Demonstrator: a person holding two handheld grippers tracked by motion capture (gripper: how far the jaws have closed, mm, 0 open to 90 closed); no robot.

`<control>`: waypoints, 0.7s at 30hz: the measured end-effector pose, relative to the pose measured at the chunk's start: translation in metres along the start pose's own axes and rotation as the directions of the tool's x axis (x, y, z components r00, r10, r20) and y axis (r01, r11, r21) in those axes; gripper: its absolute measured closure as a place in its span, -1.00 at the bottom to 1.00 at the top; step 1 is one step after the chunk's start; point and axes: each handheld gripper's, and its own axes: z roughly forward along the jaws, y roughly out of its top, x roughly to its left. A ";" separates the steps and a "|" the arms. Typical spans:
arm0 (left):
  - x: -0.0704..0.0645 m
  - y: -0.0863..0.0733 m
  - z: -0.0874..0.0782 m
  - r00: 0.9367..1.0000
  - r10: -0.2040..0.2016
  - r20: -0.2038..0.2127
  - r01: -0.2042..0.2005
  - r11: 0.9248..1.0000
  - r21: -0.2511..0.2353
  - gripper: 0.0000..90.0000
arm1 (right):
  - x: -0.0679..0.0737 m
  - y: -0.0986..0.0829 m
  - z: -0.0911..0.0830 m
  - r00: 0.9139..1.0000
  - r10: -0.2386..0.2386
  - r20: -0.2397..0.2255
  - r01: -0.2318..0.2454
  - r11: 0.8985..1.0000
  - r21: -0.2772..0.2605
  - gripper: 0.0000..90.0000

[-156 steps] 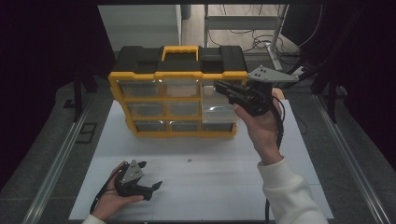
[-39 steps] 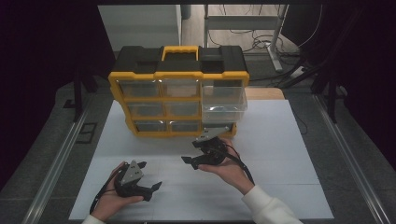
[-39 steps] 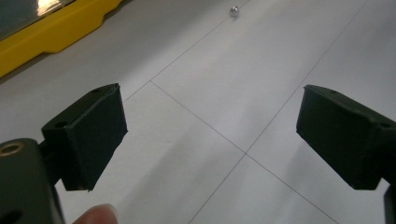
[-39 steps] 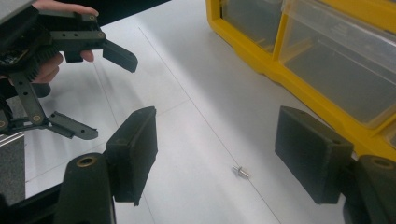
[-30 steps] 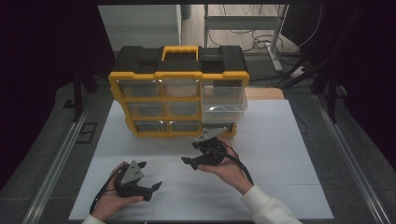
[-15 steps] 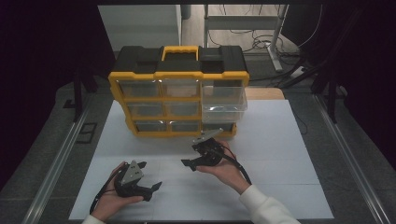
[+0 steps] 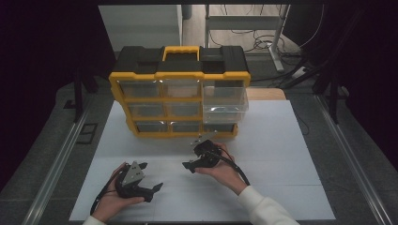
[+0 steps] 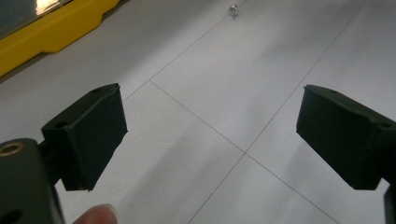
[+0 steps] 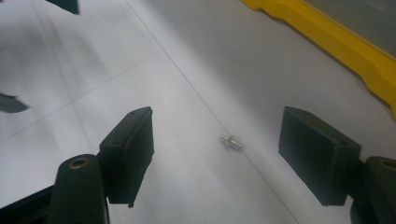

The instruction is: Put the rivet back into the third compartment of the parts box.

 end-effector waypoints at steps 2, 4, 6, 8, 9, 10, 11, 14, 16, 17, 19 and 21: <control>0.000 0.000 0.000 1.000 0.000 -0.001 0.000 1.000 0.000 -0.80 | -0.001 -0.001 0.005 1.000 -0.006 0.019 0.006 1.000 0.018 -0.38; 0.000 0.000 -0.001 1.000 -0.004 -0.002 0.004 1.000 -0.002 -0.80 | -0.001 -0.001 0.010 0.999 0.000 0.034 -0.001 0.999 0.034 -0.32; 0.001 0.000 -0.001 1.000 -0.004 -0.002 0.004 1.000 -0.002 -0.80 | -0.002 -0.002 0.013 0.999 -0.005 0.042 0.004 0.999 0.034 -0.26; 0.001 0.000 -0.001 1.000 -0.002 -0.001 0.002 1.000 -0.001 -0.80 | -0.002 -0.001 0.017 0.999 -0.019 0.046 0.018 0.999 0.031 -0.19; 0.001 0.000 -0.001 1.000 -0.002 -0.001 0.002 1.000 -0.002 -0.80 | -0.002 -0.001 0.018 0.998 -0.030 0.051 0.028 0.999 0.033 -0.16; 0.001 0.000 -0.001 1.000 -0.002 -0.001 0.002 1.000 -0.002 -0.80 | -0.001 -0.001 0.019 0.998 -0.033 0.058 0.031 0.999 0.040 -0.14; 0.001 0.000 -0.001 1.000 -0.003 -0.001 0.003 1.000 -0.003 -0.80 | 0.000 -0.002 0.020 0.997 -0.043 0.061 0.040 0.998 0.046 -0.11; 0.001 0.000 -0.001 1.000 -0.003 -0.001 0.003 1.000 -0.004 -0.80 | 0.001 -0.003 0.023 0.996 -0.056 0.065 0.052 0.997 0.063 -0.07; 0.001 0.000 -0.001 1.000 -0.006 -0.001 0.006 1.000 -0.007 -0.80 | 0.002 -0.004 0.024 0.995 -0.067 0.074 0.061 0.995 0.073 -0.05; 0.000 0.000 -0.001 1.000 -0.006 0.000 0.006 1.000 -0.006 -0.80 | 0.002 -0.005 0.025 0.994 -0.072 0.078 0.066 0.995 0.074 -0.04; 0.000 0.000 -0.001 1.000 -0.006 0.000 0.006 1.000 -0.005 -0.80 | 0.002 -0.005 0.026 0.993 -0.079 0.084 0.072 0.994 0.081 0.00; 0.000 0.000 -0.001 1.000 -0.006 -0.001 0.006 1.000 -0.005 -0.80 | 0.001 -0.006 0.027 0.992 -0.093 0.088 0.086 0.992 0.088 0.02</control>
